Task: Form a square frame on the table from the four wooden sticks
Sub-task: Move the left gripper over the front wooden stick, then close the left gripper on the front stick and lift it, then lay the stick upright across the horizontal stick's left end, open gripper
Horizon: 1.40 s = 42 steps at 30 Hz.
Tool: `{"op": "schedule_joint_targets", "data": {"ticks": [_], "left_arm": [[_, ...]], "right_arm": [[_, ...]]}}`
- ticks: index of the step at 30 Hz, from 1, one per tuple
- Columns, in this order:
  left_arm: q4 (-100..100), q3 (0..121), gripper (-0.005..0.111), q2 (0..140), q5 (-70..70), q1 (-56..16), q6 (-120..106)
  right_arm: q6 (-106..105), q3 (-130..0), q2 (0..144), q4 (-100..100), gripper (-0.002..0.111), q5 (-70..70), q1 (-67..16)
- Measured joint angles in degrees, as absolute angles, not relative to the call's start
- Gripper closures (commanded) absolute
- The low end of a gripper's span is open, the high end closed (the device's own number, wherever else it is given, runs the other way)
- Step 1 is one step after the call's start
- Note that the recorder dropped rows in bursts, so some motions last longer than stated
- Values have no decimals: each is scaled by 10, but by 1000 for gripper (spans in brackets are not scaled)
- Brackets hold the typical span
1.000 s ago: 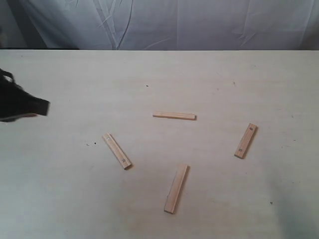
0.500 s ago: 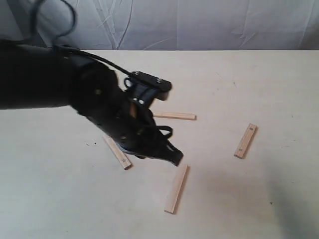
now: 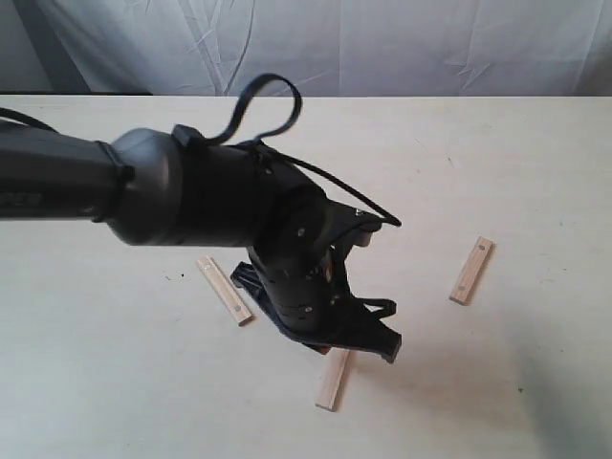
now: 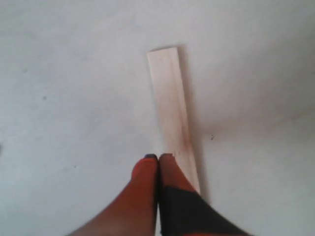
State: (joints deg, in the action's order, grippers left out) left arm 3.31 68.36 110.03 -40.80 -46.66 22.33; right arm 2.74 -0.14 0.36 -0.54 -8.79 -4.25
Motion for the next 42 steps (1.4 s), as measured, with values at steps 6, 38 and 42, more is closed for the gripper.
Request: {"op": "schedule_joint_targets", "data": {"ticks": [6, 38, 42], "left_arm": [[30, 684, 81, 1108, -361, -473, 248], [-28, 717, 107, 1157, -386, -472, 249], [-63, 763, 107, 1147, -390, -447, 278]], "right_arm": [[27, -1, 4, -5, 109, -88, -42], [26, -1, 4, -5, 109, -88, -42], [26, -1, 4, -5, 109, -88, -42]]}}
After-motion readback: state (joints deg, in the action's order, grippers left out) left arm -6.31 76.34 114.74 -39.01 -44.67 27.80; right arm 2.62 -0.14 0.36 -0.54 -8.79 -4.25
